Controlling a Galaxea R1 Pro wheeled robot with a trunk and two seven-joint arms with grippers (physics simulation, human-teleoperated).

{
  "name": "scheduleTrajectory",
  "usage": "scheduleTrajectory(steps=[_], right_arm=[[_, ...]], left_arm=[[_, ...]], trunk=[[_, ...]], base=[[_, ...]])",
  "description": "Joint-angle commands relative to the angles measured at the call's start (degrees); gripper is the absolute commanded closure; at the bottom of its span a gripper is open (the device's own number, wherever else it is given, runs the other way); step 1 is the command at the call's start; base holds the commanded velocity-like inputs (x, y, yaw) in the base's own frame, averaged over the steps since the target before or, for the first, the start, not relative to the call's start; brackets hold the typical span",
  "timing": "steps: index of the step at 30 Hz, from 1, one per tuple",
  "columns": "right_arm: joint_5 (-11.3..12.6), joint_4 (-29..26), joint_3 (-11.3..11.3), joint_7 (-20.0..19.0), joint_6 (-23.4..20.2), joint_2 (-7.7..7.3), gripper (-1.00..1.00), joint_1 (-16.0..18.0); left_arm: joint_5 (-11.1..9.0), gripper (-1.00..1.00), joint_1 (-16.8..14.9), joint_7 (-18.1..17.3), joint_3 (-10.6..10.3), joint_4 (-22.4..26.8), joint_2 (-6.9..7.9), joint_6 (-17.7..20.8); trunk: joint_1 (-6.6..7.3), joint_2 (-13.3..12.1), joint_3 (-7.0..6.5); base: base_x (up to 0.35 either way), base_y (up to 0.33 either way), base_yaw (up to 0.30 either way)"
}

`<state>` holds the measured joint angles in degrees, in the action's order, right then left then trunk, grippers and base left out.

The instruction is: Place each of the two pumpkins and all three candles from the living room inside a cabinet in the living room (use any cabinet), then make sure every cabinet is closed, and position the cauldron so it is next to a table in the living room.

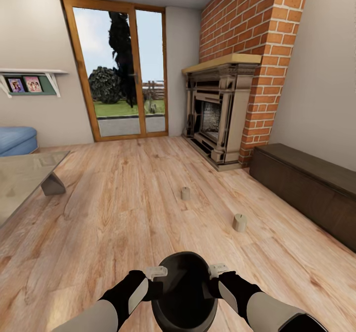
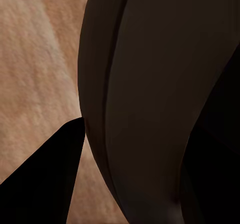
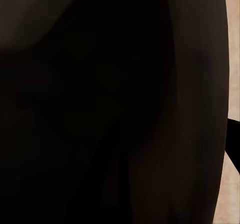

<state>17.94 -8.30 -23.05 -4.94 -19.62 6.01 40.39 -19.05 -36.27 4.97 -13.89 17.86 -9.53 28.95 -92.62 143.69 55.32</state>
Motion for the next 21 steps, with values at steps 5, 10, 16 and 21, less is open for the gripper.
scheduleTrajectory(steps=[5, 10, 16, 21], right_arm=[[0.43, -0.05, -0.60, 0.02, -0.24, -0.04, 1.00, 0.04], [0.43, -0.05, -0.60, 0.02, -0.24, -0.04, 1.00, 0.04], [0.43, -0.05, -0.60, 0.02, -0.24, -0.04, 1.00, 0.04], [0.43, -0.05, -0.60, 0.02, -0.24, -0.04, 1.00, 0.04]], left_arm=[[-0.27, 1.00, -0.03, 0.47, -0.35, 0.17, 0.04, 0.22], [-0.28, 1.00, -0.03, 0.47, -0.35, 0.16, 0.04, 0.17], [-0.28, 1.00, -0.03, 0.47, -0.35, 0.16, 0.04, 0.15], [-0.28, 1.00, -0.03, 0.47, -0.35, 0.16, 0.04, 0.15]], trunk=[[0.02, 0.03, -0.39], [0.02, 0.03, -0.56], [0.02, 0.03, -0.59], [0.02, 0.03, -0.85]], base=[[0.000, 0.000, 0.000], [0.000, 0.000, 0.000], [0.000, 0.000, 0.000], [0.000, 0.000, 0.000]])
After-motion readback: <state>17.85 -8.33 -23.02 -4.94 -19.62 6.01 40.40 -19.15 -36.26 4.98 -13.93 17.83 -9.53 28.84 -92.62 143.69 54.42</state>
